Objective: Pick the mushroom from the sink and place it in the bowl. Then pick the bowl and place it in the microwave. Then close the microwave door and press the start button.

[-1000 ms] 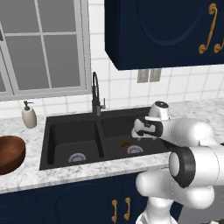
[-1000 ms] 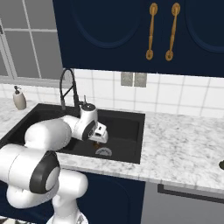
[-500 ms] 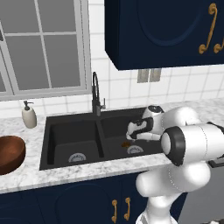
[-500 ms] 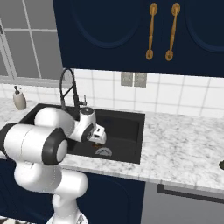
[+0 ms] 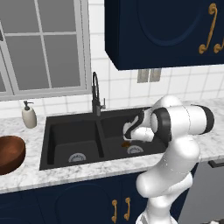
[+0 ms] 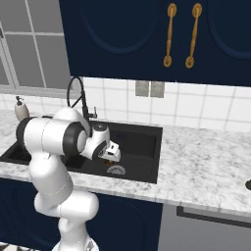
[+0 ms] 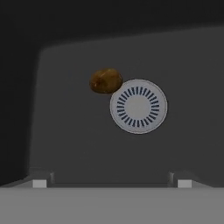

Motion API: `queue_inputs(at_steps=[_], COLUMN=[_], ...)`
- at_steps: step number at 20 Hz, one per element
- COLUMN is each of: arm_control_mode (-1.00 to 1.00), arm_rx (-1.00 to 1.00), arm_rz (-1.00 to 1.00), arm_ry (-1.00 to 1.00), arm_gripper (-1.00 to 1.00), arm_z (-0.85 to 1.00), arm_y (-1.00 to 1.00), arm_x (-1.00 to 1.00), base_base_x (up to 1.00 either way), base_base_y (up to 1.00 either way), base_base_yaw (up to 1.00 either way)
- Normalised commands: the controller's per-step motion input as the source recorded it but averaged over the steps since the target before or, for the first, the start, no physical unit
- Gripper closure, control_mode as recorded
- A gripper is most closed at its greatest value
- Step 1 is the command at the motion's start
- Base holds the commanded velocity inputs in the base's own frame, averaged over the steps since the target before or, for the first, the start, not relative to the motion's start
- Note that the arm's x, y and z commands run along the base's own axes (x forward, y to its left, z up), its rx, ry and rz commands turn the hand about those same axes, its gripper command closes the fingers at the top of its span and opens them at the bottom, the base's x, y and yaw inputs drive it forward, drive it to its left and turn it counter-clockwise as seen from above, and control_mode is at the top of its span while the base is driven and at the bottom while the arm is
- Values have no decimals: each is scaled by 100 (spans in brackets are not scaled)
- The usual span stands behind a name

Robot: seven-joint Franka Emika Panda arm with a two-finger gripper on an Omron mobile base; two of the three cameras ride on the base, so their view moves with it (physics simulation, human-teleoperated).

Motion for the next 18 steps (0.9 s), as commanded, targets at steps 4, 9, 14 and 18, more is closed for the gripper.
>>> queue_inputs(at_steps=[4, 9, 14, 18], arm_control_mode=[-100, -100, -100, -100], arm_rx=[0, 0, 0, 0], arm_rz=[0, 0, 0, -1], arm_ry=[0, 0, 0, 0], arm_gripper=[-100, -100, -100, -100], arm_z=[-29, -29, -11, -7], arm_y=[14, 9, 0, 0], arm_x=[29, 17, 3, 1], base_base_x=[0, 0, 0, 0], base_base_y=[0, 0, 0, 0], base_base_yaw=[0, 0, 0, 0])
